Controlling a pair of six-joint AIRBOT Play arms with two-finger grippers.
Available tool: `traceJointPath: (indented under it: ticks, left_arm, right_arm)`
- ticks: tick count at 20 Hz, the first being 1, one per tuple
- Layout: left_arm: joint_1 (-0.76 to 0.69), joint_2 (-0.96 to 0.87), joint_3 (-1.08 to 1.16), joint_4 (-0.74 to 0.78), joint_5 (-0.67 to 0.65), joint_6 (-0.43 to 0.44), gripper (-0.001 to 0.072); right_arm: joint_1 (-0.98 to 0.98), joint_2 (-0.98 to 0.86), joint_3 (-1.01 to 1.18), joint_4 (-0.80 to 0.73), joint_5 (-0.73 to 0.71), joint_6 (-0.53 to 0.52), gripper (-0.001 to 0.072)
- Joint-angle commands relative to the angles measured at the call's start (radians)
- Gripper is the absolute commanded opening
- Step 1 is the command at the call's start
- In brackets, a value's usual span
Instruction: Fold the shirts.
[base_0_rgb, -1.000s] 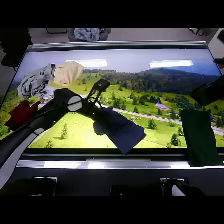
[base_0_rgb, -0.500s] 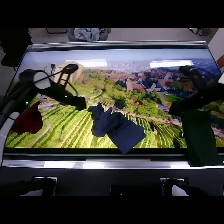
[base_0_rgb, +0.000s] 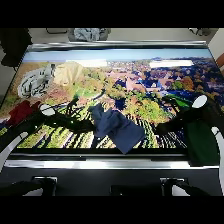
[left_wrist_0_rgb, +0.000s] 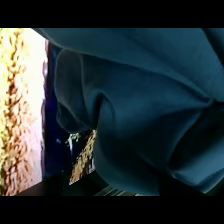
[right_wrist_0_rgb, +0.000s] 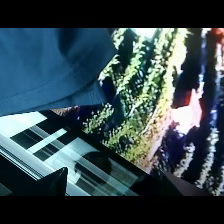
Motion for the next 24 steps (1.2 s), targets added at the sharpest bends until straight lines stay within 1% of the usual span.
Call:
traceJointPath:
  ticks: [1, 2, 3, 4, 5, 6, 7, 8, 11, 13, 15, 16, 17, 18, 19, 20, 21, 22, 23, 24]
  left_arm:
    - [-0.044, 0.0, -0.079, -0.151, 0.18, 0.032, 0.0712]
    - [-0.057, -0.001, -0.079, -0.17, 0.225, 0.031, 0.0706]
    - [-0.069, -0.004, -0.079, -0.196, 0.267, 0.024, 0.0652]
    - [-0.08, -0.008, -0.079, -0.216, 0.298, 0.021, 0.0534]
    - [-0.09, -0.015, -0.079, -0.222, 0.323, 0.021, 0.0379]
    - [-0.095, -0.021, -0.079, -0.222, 0.336, 0.021, 0.0268]
    - [-0.095, -0.026, -0.079, -0.222, 0.333, 0.021, 0.0059]
    - [-0.094, -0.025, -0.079, -0.222, 0.326, 0.028, 0.0035]
    - [-0.09, -0.01, -0.079, -0.221, 0.316, 0.037, 0.0033]
    - [-0.09, 0.01, -0.079, -0.219, 0.315, 0.037, 0.0033]
    - [-0.09, 0.032, -0.079, -0.215, 0.315, 0.055, 0.0033]
    - [-0.09, 0.042, -0.079, -0.215, 0.315, 0.059, 0.0033]
    - [-0.089, 0.051, -0.079, -0.215, 0.315, 0.059, 0.0033]
    - [-0.089, 0.058, -0.079, -0.215, 0.316, 0.059, 0.0033]
    - [-0.088, 0.064, -0.078, -0.215, 0.315, 0.059, 0.0033]
    - [-0.087, 0.071, -0.077, -0.214, 0.315, 0.06, 0.0033]
    - [-0.084, 0.085, -0.077, -0.214, 0.315, 0.063, 0.0032]
    - [-0.076, 0.107, -0.072, -0.214, 0.307, 0.098, 0.0031]
    - [-0.062, 0.146, -0.049, -0.193, 0.278, 0.151, 0.003]
    - [-0.044, 0.19, -0.006, -0.12, 0.239, 0.151, 0.003]
  right_arm:
    - [0.0, -0.002, -0.082, 0.071, -0.058, -0.017, 0.0706]
    - [0.0, -0.002, -0.101, 0.103, -0.074, -0.031, 0.0707]
    - [0.0, -0.006, -0.121, 0.138, -0.083, -0.049, 0.0707]
    - [0.0, -0.008, -0.14, 0.165, -0.094, -0.06, 0.0707]
    - [0.0, -0.009, -0.156, 0.179, -0.105, -0.062, 0.0707]
    - [0.0, -0.011, -0.171, 0.19, -0.118, -0.062, 0.0707]
    - [0.0, -0.012, -0.186, 0.206, -0.131, -0.066, 0.0707]
    - [0.006, -0.013, -0.202, 0.232, -0.148, -0.074, 0.0707]
    - [0.106, -0.027, -0.238, 0.278, -0.238, -0.074, 0.0707]
    - [0.19, -0.055, -0.24, 0.302, -0.329, -0.043, 0.0707]
    - [0.246, -0.08, -0.24, 0.358, -0.401, -0.027, 0.0704]
    - [0.264, -0.089, -0.24, 0.383, -0.428, -0.014, 0.0681]
    - [0.276, -0.093, -0.24, 0.399, -0.45, 0.008, 0.058]
    - [0.28, -0.092, -0.24, 0.404, -0.468, 0.027, 0.0462]
    - [0.279, -0.093, -0.239, 0.404, -0.48, 0.05, 0.0312]
    - [0.279, -0.092, -0.238, 0.402, -0.482, 0.057, 0.0059]
    - [0.279, -0.092, -0.233, 0.396, -0.479, 0.055, 0.0043]
    - [0.279, -0.09, -0.211, 0.37, -0.444, 0.019, 0.0042]
    - [0.278, -0.078, -0.166, 0.308, -0.38, -0.02, 0.0042]
    - [0.278, -0.047, -0.1, 0.209, -0.312, -0.04, 0.0042]
